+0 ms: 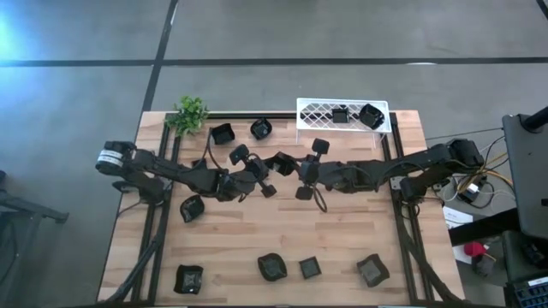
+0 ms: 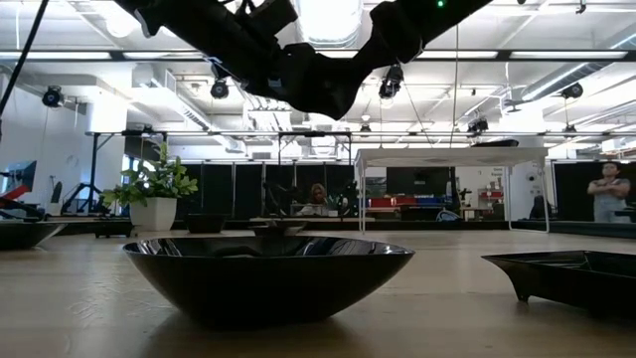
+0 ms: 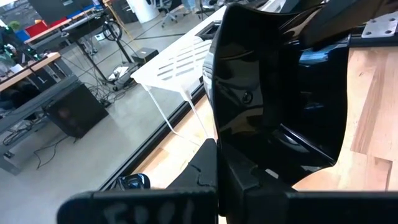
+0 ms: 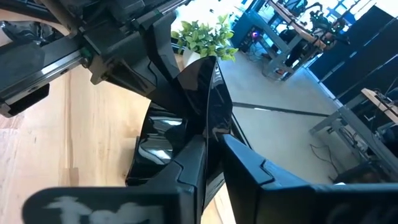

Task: Pick & Place Mini shaped plates
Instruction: Put the black distorted square plate on the shelf

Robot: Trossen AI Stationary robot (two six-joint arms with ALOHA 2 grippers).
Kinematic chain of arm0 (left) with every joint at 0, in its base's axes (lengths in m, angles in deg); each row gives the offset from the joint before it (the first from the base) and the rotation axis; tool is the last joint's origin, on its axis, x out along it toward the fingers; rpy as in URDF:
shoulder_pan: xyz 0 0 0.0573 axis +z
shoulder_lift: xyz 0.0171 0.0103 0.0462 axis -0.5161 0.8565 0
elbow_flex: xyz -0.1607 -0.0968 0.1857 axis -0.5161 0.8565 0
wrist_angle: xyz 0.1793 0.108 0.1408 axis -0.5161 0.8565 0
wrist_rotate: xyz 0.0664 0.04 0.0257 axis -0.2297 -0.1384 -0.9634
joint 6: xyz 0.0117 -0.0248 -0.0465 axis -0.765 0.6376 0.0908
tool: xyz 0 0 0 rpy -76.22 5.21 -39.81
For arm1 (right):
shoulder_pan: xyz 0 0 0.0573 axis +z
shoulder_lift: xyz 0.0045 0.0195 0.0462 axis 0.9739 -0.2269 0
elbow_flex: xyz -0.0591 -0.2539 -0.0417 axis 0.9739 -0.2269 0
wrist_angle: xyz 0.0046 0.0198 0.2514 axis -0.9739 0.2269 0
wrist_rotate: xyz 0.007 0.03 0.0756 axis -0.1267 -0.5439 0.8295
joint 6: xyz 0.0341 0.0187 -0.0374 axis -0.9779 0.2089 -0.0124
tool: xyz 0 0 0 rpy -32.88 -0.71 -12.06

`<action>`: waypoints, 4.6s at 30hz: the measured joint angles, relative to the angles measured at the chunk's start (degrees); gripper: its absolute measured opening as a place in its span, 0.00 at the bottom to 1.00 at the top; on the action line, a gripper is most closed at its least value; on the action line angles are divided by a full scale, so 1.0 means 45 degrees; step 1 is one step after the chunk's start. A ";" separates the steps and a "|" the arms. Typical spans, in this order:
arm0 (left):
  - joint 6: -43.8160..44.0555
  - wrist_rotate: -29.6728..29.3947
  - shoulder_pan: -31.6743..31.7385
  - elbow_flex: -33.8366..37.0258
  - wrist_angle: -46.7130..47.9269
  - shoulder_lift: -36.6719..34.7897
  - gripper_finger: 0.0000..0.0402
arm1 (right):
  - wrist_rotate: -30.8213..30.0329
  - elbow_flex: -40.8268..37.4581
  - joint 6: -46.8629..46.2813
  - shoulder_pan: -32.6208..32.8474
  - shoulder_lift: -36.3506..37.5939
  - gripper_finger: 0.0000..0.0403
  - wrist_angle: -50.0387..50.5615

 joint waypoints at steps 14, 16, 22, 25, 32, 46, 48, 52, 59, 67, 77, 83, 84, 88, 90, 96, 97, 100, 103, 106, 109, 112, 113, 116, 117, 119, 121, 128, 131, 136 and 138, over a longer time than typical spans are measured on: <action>0.0021 0.0015 0.0000 0.0000 -0.0015 0.0010 0.00 | -0.0007 0.0000 0.0036 -0.0003 0.0000 0.06 0.0000; 0.0014 0.0015 0.0000 0.0000 -0.0019 0.0010 0.00 | -0.0002 0.0000 0.0040 0.0002 0.0000 0.05 0.0000; 0.0004 0.0015 0.0000 0.0000 -0.0019 0.0010 0.00 | -0.0002 -0.0005 0.0036 0.0002 0.0000 0.02 0.0000; 0.0011 0.0015 0.0000 0.0000 -0.0024 0.0010 0.00 | -0.0002 -0.0004 0.0022 0.0002 0.0000 0.02 0.0000; 0.0187 0.0015 0.0005 0.0000 -0.0029 0.0010 0.00 | 0.0006 0.0005 0.0006 0.0002 0.0000 0.02 0.0000; 0.0097 0.0062 -0.0001 0.0000 -0.0102 -0.0006 0.23 | 0.0095 0.0019 0.0000 0.0006 -0.0024 0.02 0.0024; 0.0097 0.0058 -0.0034 0.0000 -0.0058 -0.0034 0.25 | 0.0091 0.0019 0.0002 0.0006 -0.0024 0.02 0.0024; 0.0097 0.0005 -0.0234 0.0000 -0.0036 -0.0145 0.26 | -0.0249 0.0034 0.0006 0.0011 -0.0024 0.02 0.0019; 0.0081 -0.0008 -0.0727 -0.0005 0.0232 -0.0475 0.26 | -0.0868 0.0034 0.0040 0.0011 -0.0023 0.02 0.0020; -0.0024 -0.0003 -0.1110 -0.0005 0.0799 -0.1071 0.26 | -0.1822 0.0036 -0.0010 0.0006 0.0002 0.02 0.0128; 0.0481 0.0023 -0.1367 -0.0010 0.2120 -0.2047 0.26 | -0.2125 0.0208 -0.1892 -0.1296 0.0810 0.02 0.2113; 0.0675 0.0034 -0.1418 -0.0010 0.2344 -0.2309 0.26 | -0.2085 0.0287 -0.4115 -0.2861 0.1469 0.02 0.2696; 0.0719 0.0034 -0.1418 -0.0010 0.2341 -0.2317 0.26 | -0.2086 0.0287 -0.4683 -0.3148 0.1528 0.02 0.2712; 0.0772 0.0108 -0.1418 -0.0010 0.2344 -0.2329 0.26 | -0.2076 0.0287 -0.6112 -0.4270 0.1593 0.02 0.2769; 0.0772 0.0107 -0.1418 -0.0010 0.2341 -0.2336 0.26 | -0.2002 0.0287 -0.6689 -0.4844 0.1521 0.02 0.2785; 0.0970 0.0107 -0.1418 -0.0010 0.2356 -0.2336 0.26 | 0.0228 0.0262 -0.8257 -0.6422 0.1169 0.02 0.2829; 0.0980 0.0102 -0.1417 -0.0010 0.2364 -0.2336 0.26 | 0.0254 0.0265 -0.8456 -0.6575 0.1072 0.02 0.2810; 0.1000 0.0102 -0.1418 -0.0010 0.2449 -0.2336 0.26 | 0.0229 0.0262 -0.8711 -0.6939 0.0810 0.02 0.2830; 0.1000 0.0095 -0.1413 -0.0010 0.2545 -0.2336 0.26 | 0.0193 0.0262 -0.9216 -0.7189 0.0569 0.02 0.2781; 0.1000 0.0092 -0.1413 -0.0010 0.2540 -0.2336 0.26 | 0.0198 0.0262 -0.9386 -0.7382 0.0253 0.02 0.2777; 0.1000 0.0092 -0.1413 -0.0010 0.2550 -0.2336 0.26 | 0.0202 0.0257 -0.9667 -0.7457 0.0047 0.02 0.2773; 0.1000 0.0087 -0.1413 -0.0010 0.2569 -0.2336 0.26 | 0.0202 0.0257 -0.9969 -0.7467 -0.0029 0.02 0.2780; 0.1000 0.0087 -0.1413 -0.0010 0.2569 -0.2336 0.26 | 0.0202 0.0257 -1.0083 -0.7464 -0.0029 0.02 0.2777; 0.1000 0.0083 -0.1413 -0.0010 0.2589 -0.2336 0.26 | 0.0202 0.0257 -1.0310 -0.7464 -0.0029 0.02 0.2773; 0.1000 0.0083 -0.1413 -0.0010 0.2589 -0.2336 0.26 | 0.0202 0.0257 -1.0310 -0.7468 -0.0029 0.02 0.2777; 0.1000 0.0083 -0.1413 -0.0010 0.2593 -0.2336 0.26 | 0.0202 0.0257 -1.0393 -0.7469 -0.0029 0.02 0.2780; 0.1001 0.0083 -0.1413 -0.0010 0.2594 -0.2336 0.26 | 0.0251 0.0257 -1.0637 -0.7464 -0.0029 0.02 0.2826; 0.1000 0.0078 -0.1413 -0.0010 0.2599 -0.2336 0.26 | 0.0829 0.0253 -1.1092 -0.7473 -0.0029 0.02 0.3484; 0.1000 0.0078 -0.1413 -0.0010 0.2603 -0.2336 0.26 | 0.0828 0.0253 -1.1116 -0.7473 -0.0029 0.02 0.3468; 0.1000 0.0078 -0.1413 -0.0005 0.2603 -0.2336 0.26 | 0.0829 0.0253 -1.1111 -0.7473 -0.0029 0.02 0.3468; 0.1000 0.0078 -0.1409 -0.0005 0.2603 -0.2336 0.26 | 0.0833 0.0253 -1.1077 -0.7473 -0.0029 0.02 0.3473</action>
